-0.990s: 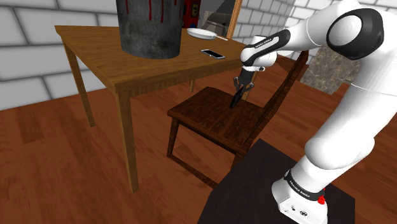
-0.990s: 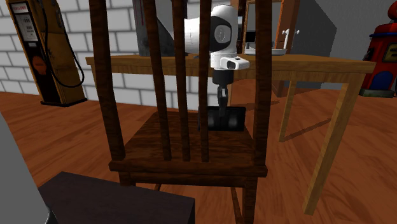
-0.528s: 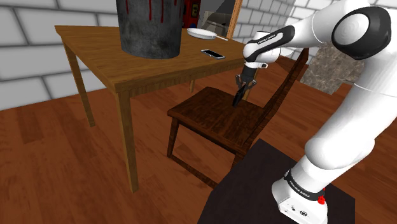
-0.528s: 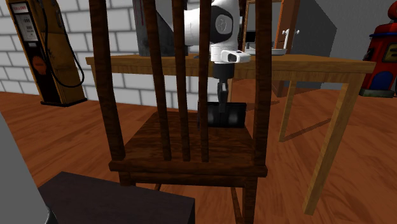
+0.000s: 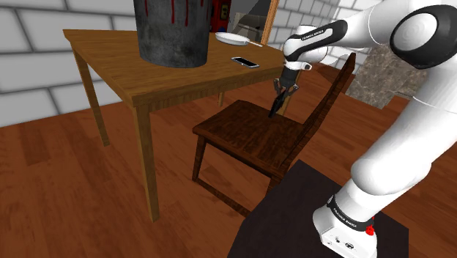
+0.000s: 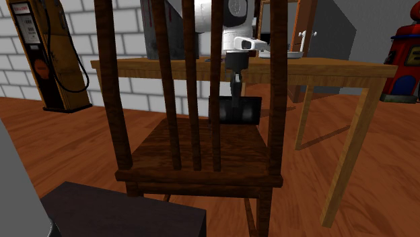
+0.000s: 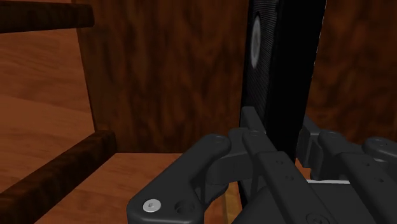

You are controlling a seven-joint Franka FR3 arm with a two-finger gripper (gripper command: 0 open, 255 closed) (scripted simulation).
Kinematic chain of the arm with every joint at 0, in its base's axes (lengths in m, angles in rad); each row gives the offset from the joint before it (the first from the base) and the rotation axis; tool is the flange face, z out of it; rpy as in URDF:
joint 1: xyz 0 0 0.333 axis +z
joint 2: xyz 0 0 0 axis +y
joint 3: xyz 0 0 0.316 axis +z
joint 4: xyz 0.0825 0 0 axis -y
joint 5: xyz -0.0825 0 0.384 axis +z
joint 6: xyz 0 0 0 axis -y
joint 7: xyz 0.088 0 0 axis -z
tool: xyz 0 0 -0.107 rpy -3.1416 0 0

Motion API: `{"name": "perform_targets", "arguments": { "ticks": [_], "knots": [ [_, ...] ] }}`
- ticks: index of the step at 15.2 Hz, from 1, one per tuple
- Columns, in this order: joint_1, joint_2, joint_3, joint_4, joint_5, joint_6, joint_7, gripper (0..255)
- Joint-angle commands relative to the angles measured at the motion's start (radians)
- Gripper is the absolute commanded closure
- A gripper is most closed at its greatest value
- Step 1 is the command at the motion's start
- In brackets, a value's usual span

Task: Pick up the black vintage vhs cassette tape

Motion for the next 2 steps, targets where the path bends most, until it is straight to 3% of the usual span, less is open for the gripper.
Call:
{"name": "perform_targets", "arguments": {
  "ticks": [1,2],
  "knots": [
    [0.000,-0.008,0.000,0.005,-0.001,-0.013,0.001,255],
    [0.000,-0.008,0.000,0.005,-0.001,-0.013,0.001,255]
  ]
}}
